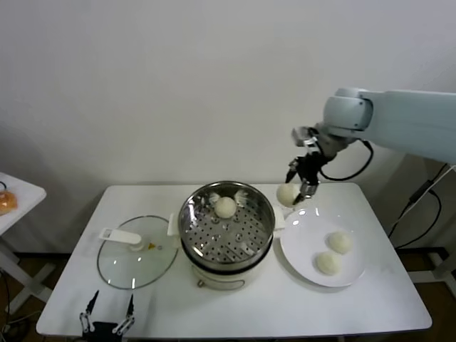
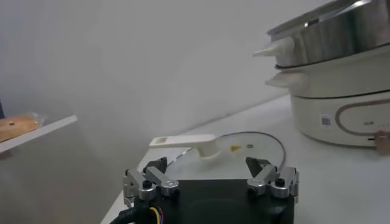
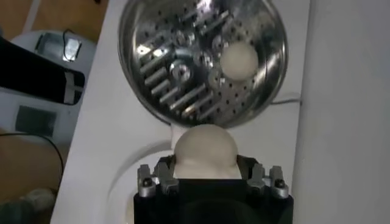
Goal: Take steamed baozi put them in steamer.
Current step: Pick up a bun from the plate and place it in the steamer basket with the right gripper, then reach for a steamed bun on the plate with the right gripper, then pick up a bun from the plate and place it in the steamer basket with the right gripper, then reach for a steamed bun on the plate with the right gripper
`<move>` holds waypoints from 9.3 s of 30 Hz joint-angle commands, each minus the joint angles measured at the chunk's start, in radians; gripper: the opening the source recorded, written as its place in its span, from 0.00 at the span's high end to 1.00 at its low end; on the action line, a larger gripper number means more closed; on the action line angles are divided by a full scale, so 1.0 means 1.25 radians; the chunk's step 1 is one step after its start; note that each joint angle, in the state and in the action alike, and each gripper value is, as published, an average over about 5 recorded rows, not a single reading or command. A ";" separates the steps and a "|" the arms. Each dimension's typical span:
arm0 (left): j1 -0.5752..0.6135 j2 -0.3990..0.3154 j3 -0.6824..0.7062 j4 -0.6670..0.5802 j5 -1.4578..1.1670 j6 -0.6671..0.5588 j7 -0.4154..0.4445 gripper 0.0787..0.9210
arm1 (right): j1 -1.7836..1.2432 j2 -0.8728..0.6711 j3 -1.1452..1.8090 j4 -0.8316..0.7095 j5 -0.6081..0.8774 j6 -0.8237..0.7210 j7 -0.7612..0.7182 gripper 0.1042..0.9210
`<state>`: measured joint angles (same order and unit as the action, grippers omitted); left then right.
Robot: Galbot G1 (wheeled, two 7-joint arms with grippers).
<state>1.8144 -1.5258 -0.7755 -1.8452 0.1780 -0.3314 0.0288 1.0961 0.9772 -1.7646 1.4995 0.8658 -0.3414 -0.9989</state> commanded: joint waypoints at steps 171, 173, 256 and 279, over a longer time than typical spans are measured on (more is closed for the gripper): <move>0.014 -0.033 -0.012 -0.012 0.042 -0.003 -0.006 0.12 | -0.087 0.042 0.183 0.283 -0.481 0.365 -0.032 0.25; 0.013 -0.033 -0.013 -0.013 0.042 -0.002 -0.006 0.12 | -0.122 0.071 0.187 0.279 -0.526 0.373 -0.027 0.25; 0.022 -0.035 -0.023 0.009 0.063 -0.013 -0.009 0.12 | -0.647 -0.241 0.341 -0.301 -0.619 0.135 -0.057 0.12; 0.026 -0.033 -0.027 0.014 0.068 -0.019 -0.012 0.12 | -0.716 -0.189 0.430 -0.387 -0.663 0.161 -0.039 0.12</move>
<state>1.8473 -1.5687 -0.8077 -1.8297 0.2636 -0.3558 0.0143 0.2486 0.7335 -1.2728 1.0567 0.0598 -0.1428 -1.0511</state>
